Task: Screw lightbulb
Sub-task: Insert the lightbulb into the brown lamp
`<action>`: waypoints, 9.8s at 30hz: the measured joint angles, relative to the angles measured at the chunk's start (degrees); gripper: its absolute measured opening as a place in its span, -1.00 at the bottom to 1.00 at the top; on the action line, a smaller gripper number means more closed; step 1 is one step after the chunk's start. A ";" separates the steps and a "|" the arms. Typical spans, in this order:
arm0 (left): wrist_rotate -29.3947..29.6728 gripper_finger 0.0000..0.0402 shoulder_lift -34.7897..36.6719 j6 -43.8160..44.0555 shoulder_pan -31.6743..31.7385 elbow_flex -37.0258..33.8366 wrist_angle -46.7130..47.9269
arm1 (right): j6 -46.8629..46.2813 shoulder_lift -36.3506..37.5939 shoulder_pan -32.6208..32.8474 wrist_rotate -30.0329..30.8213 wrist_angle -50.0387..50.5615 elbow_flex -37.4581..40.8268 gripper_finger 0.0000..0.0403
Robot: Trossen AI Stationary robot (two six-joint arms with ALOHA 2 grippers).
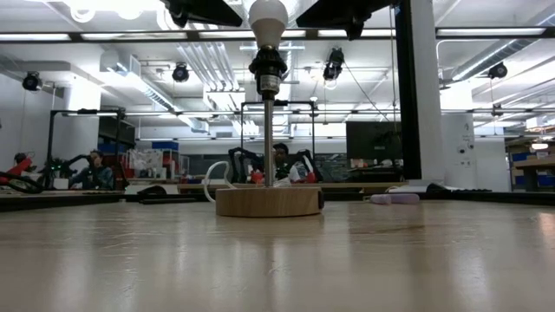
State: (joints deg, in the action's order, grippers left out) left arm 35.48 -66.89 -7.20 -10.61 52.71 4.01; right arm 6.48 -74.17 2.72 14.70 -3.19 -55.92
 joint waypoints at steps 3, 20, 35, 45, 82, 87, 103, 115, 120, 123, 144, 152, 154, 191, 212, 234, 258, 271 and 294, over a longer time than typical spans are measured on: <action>-0.01 -1.00 0.22 0.11 -0.07 0.00 -0.07 | 0.00 0.02 0.00 0.21 -0.07 0.00 -1.00; -4.59 -1.00 -1.16 -0.24 -0.44 0.00 -1.77 | 1.10 -1.66 0.00 -2.21 -3.95 0.00 -1.00; -0.94 -1.00 -1.42 1.85 -0.98 0.00 3.46 | -1.35 -0.38 0.00 -1.12 -2.11 0.00 -1.00; -0.95 -1.00 -0.88 3.26 -3.13 0.00 3.32 | -1.96 -0.52 0.00 -1.09 -0.84 0.00 -1.00; 1.01 -1.00 -2.47 -0.95 -4.09 0.00 -3.27 | -2.00 -2.39 0.00 5.22 0.47 0.00 -1.00; 1.05 -1.00 -2.60 -2.64 -3.21 0.00 -5.16 | -0.25 -2.27 0.00 2.50 -1.90 0.00 -1.00; 2.01 -1.00 -3.45 -2.62 -2.16 0.02 -5.70 | 1.34 -2.50 0.76 -2.50 -2.88 -0.01 -1.00; 5.66 -1.00 -1.78 0.78 -3.26 0.00 -2.43 | 0.20 0.05 1.02 10.67 1.69 -0.01 -1.00; 3.52 -1.00 -1.20 -0.24 -3.57 0.00 -3.79 | 5.62 4.11 -1.18 11.66 1.09 -0.01 -1.00; -0.84 -1.00 -1.31 -0.75 -3.54 0.00 -5.50 | 2.69 4.87 -1.90 1.21 0.80 -0.02 -1.00; 0.07 -1.00 -3.58 -0.30 -3.04 0.00 -5.88 | -0.92 -2.43 0.36 -1.23 -3.82 -0.02 -1.00; 3.50 -1.00 -3.58 0.54 -3.01 0.00 -5.20 | -2.25 -2.41 1.00 -1.29 -3.44 -0.02 -1.00; 5.60 -1.00 -3.34 1.38 -2.99 0.00 -4.45 | -3.36 -2.34 1.08 -0.69 -3.06 -0.02 -1.00; 7.22 -1.00 -2.13 3.76 -3.11 0.00 -5.01 | -4.45 -0.39 2.91 2.62 0.82 -0.02 -1.00; -0.33 -1.00 -3.82 3.23 -2.47 0.07 -8.08 | -1.12 -2.40 1.69 2.08 -3.99 -0.02 -1.00; -0.91 -1.00 -2.86 4.77 -3.24 0.02 -6.98 | -2.78 -0.55 2.03 4.42 1.16 -0.92 -1.00; 2.17 -1.00 -2.87 5.57 -2.78 -0.02 -4.80 | -3.89 -0.96 3.76 5.94 1.09 -0.90 -1.00; -1.95 -1.00 -4.46 5.27 -1.90 -0.02 -6.17 | -1.93 -1.29 2.62 4.04 -1.35 -0.90 -1.00; -1.88 -1.00 -1.55 6.25 -3.23 -0.02 -2.99 | -3.17 -0.44 4.55 6.45 0.74 -0.90 -1.00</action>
State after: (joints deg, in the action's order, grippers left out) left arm 33.61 -68.45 -0.95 -13.85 52.69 1.02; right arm 3.31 -74.61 7.27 21.15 -2.45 -56.82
